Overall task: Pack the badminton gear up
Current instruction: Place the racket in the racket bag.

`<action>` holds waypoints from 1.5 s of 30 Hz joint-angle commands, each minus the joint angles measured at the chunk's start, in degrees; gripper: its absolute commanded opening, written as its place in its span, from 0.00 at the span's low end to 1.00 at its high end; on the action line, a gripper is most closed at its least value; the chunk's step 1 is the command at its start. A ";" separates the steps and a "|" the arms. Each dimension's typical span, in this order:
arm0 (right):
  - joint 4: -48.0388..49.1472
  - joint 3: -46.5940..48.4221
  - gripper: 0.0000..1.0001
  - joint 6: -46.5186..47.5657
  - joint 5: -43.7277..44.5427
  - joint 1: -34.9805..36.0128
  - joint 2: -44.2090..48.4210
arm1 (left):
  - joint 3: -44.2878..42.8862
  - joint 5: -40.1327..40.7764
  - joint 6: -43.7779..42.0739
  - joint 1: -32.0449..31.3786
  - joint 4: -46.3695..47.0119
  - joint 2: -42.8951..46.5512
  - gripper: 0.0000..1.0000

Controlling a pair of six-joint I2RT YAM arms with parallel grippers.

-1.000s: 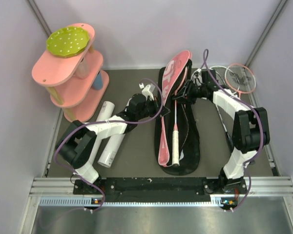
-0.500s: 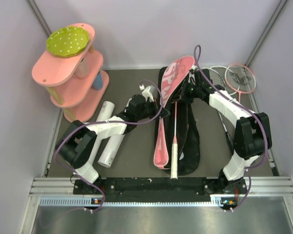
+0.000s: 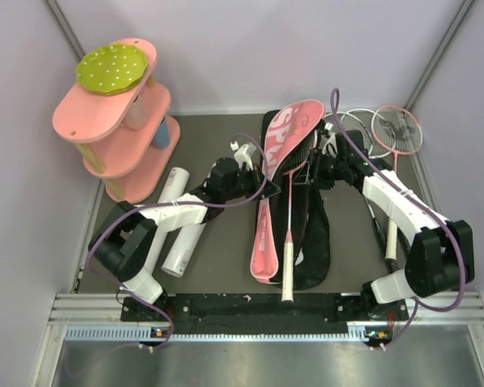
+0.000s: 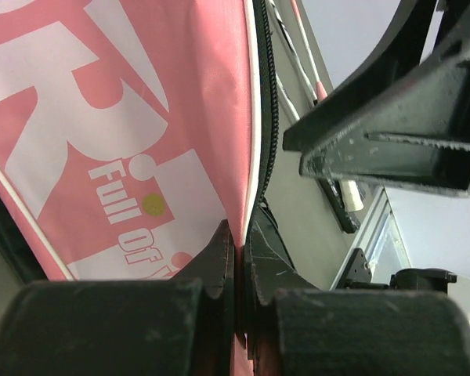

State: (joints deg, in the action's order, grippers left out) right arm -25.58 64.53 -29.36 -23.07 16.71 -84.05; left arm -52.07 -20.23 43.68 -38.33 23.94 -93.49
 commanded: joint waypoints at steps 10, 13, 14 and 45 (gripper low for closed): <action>12.21 -8.98 0.46 5.55 -9.00 0.52 -4.71 | -0.48 -1.66 1.06 -0.17 5.85 3.14 0.00; 17.48 -10.65 0.45 3.44 -12.34 1.39 -6.03 | -0.66 -1.74 1.23 -0.17 5.85 3.05 0.00; 19.59 -11.61 0.44 1.61 -13.57 1.66 -6.82 | -0.66 -1.83 1.23 -0.17 5.76 3.05 0.00; 33.68 -2.92 0.00 -19.51 22.53 7.36 -11.40 | 2.42 -12.11 0.52 -0.61 3.82 6.39 0.00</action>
State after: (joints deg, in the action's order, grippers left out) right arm 4.25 57.78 -54.02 -16.84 20.99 -94.32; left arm -49.87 -24.51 40.14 -37.58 22.68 -89.71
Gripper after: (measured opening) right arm 0.033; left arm 0.037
